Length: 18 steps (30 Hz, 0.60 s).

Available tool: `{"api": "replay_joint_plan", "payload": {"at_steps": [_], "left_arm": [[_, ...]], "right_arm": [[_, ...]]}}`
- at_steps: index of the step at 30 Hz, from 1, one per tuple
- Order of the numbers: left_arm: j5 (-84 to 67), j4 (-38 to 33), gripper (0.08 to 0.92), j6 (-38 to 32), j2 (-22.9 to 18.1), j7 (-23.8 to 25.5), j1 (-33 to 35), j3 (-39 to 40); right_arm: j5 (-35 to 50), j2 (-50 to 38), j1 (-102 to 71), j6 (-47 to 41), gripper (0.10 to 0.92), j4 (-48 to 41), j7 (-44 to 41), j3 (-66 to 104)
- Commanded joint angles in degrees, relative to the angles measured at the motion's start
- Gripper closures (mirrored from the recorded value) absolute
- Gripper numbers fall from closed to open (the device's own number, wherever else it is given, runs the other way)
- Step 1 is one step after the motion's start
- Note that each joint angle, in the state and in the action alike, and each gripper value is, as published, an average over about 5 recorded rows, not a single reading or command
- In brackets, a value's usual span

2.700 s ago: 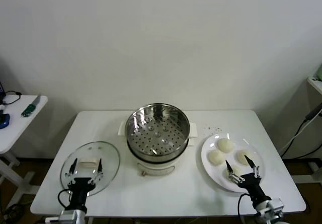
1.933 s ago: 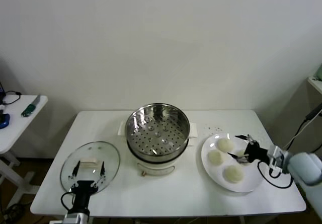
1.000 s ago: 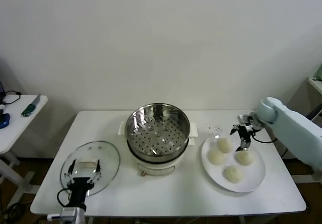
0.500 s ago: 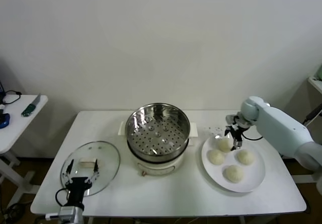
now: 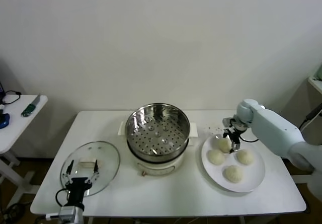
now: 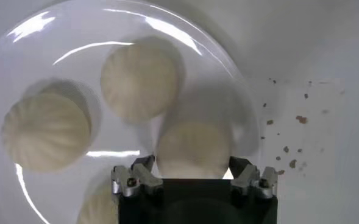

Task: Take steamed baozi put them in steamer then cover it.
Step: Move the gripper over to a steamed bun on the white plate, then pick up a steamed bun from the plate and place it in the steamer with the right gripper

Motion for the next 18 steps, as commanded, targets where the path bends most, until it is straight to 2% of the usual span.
{"api": "replay_joint_plan", "payload": {"at_steps": [1,11,18], "left_arm": [[0.0,0.0,0.177,0.1,0.1,0.0,0.0,0.0],[-0.1,-0.3,0.177,0.1,0.1,-0.1,0.5,-0.1],[-0.2,-0.6,0.177,-0.1,0.3,0.0,1.2,-0.2]], "right_arm": [[-0.6,1.1,-0.3,0.7,0.282,-1.7,0.3,0.6],[1.1,0.9,2.0,2.4,0.318,-1.2,0.1,-0.2],[5.2,-0.6,12.9,7.4,0.321,3.6,-1.4,-9.0]]}}
